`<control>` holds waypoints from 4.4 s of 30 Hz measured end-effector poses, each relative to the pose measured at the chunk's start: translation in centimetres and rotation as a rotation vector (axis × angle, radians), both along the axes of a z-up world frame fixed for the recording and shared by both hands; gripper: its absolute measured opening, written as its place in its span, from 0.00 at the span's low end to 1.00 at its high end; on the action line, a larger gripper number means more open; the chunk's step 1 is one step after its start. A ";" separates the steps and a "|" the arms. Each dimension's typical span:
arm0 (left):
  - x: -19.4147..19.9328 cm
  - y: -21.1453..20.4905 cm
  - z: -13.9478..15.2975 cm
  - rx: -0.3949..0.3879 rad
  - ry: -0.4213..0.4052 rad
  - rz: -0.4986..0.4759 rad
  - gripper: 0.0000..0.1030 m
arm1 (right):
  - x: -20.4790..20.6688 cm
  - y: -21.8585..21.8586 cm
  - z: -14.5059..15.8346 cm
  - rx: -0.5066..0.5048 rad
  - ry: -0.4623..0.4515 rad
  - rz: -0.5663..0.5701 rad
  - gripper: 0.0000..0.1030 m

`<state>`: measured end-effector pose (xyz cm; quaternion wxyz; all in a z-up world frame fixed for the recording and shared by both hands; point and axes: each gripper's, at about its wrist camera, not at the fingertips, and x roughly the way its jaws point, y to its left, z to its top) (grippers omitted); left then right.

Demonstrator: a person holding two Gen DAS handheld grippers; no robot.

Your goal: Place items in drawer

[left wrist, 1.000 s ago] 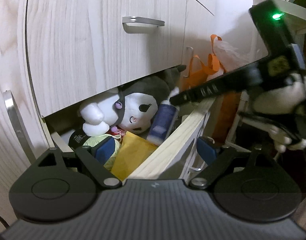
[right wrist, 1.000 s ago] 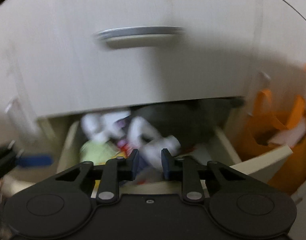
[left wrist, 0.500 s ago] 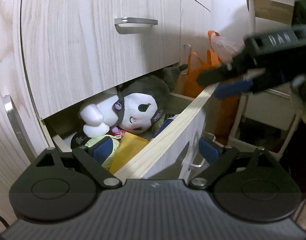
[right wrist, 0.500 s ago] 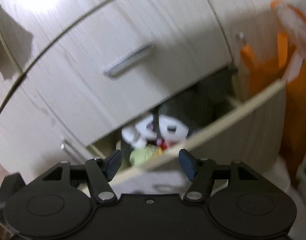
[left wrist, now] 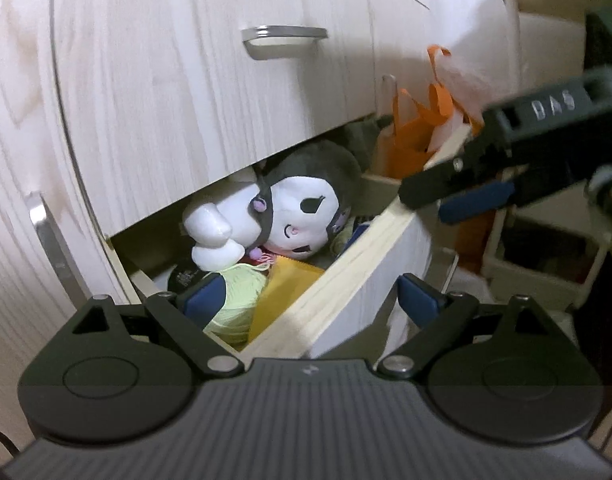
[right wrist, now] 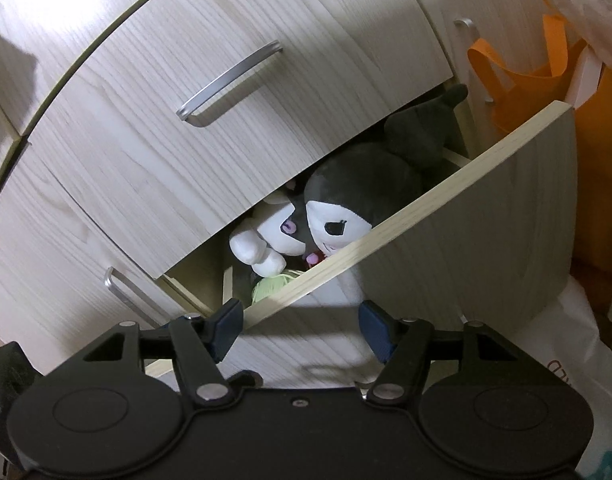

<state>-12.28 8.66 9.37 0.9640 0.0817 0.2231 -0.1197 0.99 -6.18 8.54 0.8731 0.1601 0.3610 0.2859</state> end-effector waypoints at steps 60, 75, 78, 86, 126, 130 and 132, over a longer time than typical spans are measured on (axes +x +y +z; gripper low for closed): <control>3.2 1.9 -5.4 -0.181 -0.016 0.265 0.97 | 2.5 2.8 -2.2 0.052 -0.225 0.002 0.76; 3.2 2.1 -6.3 -0.177 -0.025 0.306 1.00 | 2.2 4.1 -2.2 -0.022 -0.340 0.014 0.78; 3.3 1.8 -6.5 -0.169 -0.035 0.308 1.00 | 2.8 3.6 -2.5 0.030 -0.297 -0.004 0.81; 2.7 2.8 -6.5 -0.248 -0.052 0.348 1.00 | 3.6 4.3 -2.8 0.035 -0.311 0.000 0.81; 2.5 -0.4 -8.1 -0.248 0.002 0.371 1.00 | 2.0 6.6 -7.0 -0.235 -0.319 0.062 0.61; 2.2 1.7 -8.3 -0.270 0.025 0.377 1.00 | 1.9 6.3 -7.0 -0.233 -0.316 0.069 0.61; 3.4 1.6 -8.4 -0.267 0.029 0.371 1.00 | 1.9 6.1 -7.0 -0.225 -0.314 0.073 0.61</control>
